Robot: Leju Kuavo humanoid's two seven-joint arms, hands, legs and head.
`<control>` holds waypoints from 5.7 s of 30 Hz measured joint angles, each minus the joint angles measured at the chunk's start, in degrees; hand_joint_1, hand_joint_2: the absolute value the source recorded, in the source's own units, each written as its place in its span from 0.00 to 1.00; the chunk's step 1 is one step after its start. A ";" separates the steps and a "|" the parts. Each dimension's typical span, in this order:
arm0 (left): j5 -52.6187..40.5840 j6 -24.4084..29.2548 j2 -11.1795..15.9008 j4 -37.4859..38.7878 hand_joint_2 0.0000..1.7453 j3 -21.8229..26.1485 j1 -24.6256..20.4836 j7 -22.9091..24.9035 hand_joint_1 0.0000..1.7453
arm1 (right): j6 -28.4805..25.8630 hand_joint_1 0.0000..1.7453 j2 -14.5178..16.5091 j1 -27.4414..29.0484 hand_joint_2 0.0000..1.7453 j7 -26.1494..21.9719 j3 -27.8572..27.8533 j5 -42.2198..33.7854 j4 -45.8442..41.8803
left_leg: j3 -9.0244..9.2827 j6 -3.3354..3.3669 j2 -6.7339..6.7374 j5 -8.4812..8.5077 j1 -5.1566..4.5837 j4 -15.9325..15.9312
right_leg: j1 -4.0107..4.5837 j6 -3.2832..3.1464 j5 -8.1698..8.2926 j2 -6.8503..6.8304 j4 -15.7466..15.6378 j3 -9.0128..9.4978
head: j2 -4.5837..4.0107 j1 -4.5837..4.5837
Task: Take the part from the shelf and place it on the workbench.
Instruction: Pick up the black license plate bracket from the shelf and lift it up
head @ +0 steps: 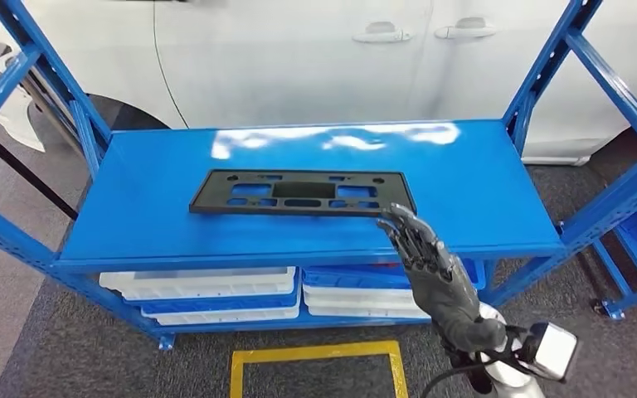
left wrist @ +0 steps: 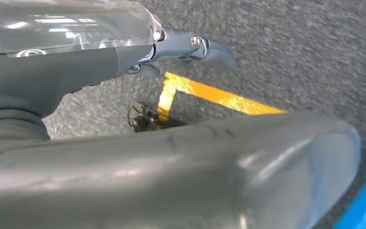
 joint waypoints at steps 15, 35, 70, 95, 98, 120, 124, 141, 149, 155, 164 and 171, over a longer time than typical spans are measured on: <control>-1.07 0.61 -0.48 0.22 0.00 -0.02 1.16 0.09 0.00 | -5.01 0.00 -0.22 -3.31 0.00 1.37 9.81 4.15 9.73 | -3.46 2.11 -0.11 6.89 0.36 -3.85 | 0.04 2.56 -6.16 0.30 3.39 2.93 | 0.00 0.01; -1.52 0.95 -0.84 0.31 0.00 -0.01 1.18 0.20 0.00 | -13.36 0.00 1.49 -10.12 0.25 4.68 18.49 10.95 20.60 | -8.90 -0.56 -0.32 -1.40 0.24 11.90 | 0.29 -0.59 -1.21 0.09 0.02 1.53 | 0.00 0.01; -3.38 1.38 -0.39 0.31 0.00 0.01 0.73 0.01 0.00 | -57.33 0.00 12.21 -28.08 1.00 24.29 35.59 72.68 53.21 | -3.76 -0.42 -0.51 7.06 0.32 -2.61 | 0.60 -0.06 -0.99 0.25 0.26 1.14 | 0.00 0.01; -4.76 0.68 -0.12 0.33 0.00 -0.01 0.72 -0.08 0.00 | -53.32 1.00 18.78 -37.63 1.00 48.59 38.87 91.43 77.08 | -9.30 -1.21 -0.46 -0.89 0.51 11.22 | 0.43 -0.90 0.25 -0.03 -0.56 0.66 | 0.00 0.01; -4.92 0.66 0.14 0.31 0.00 -0.01 0.77 -0.08 0.00 | -52.16 1.00 18.77 -38.16 1.00 50.26 38.87 92.05 78.58 | -6.78 -1.26 -0.45 3.35 0.71 5.73 | 0.37 -0.69 0.05 0.07 -0.32 0.86 | 0.00 0.01; -5.65 -0.35 0.53 0.32 1.00 -0.19 0.52 -4.36 0.00 | -51.36 1.00 18.29 -39.39 1.00 48.99 36.53 93.07 80.74 | -1.86 -0.06 -0.44 6.80 0.32 -4.74 | 0.52 0.22 0.03 0.06 -0.46 0.98 | 0.00 0.01; -5.62 0.35 0.55 0.33 1.00 -0.25 0.55 -6.20 0.00 | -52.42 1.00 18.31 -39.39 1.00 47.66 34.88 92.94 80.67 | -6.79 -0.87 -0.40 0.72 0.56 6.34 | 0.26 -0.72 0.34 -0.16 -1.03 1.17 | 0.00 0.01; -4.12 -5.50 0.58 0.33 1.00 -0.07 0.65 -8.26 0.00 | -33.43 1.00 5.82 -18.14 1.00 -1.21 14.25 15.55 18.98 | -2.34 2.24 -0.69 6.53 0.63 -4.18 | 0.34 2.42 -8.83 0.17 16.81 -7.13 | 0.00 0.01; -3.77 -5.37 0.36 0.33 1.00 -0.01 0.50 -8.85 0.00 | -21.61 1.00 1.73 -14.40 1.00 -1.43 12.85 5.75 -0.30 | -2.17 1.10 -0.68 6.12 0.06 -4.09 | 0.83 0.86 -0.59 0.16 0.46 0.21 | 0.00 0.01; -3.91 -4.91 0.32 0.36 1.00 0.03 0.52 -8.55 0.00 | -2.37 1.00 2.08 -13.70 1.00 1.98 12.27 -12.00 -5.95 | -7.10 -0.41 -0.53 -1.56 0.27 8.48 | 0.24 -0.27 0.05 -0.29 -0.17 0.33 | 0.00 0.01; -3.50 -2.59 0.40 0.36 1.00 0.52 0.12 -5.96 0.00 | 1.53 1.00 1.81 -14.60 1.00 6.81 13.27 -19.54 -5.48 | -0.66 0.89 -0.67 4.74 -0.14 -3.78 | 0.54 1.00 0.73 -0.21 0.97 -0.79 | 0.00 0.01; -3.51 -1.40 0.35 0.36 1.00 1.29 -0.19 -4.88 0.00 | -0.53 1.00 -0.75 -15.48 1.00 8.88 14.28 -24.11 -2.52 | -3.46 2.78 -0.42 7.72 0.13 -4.29 | 0.17 2.69 -9.34 -0.11 14.60 -5.71 | 0.00 0.02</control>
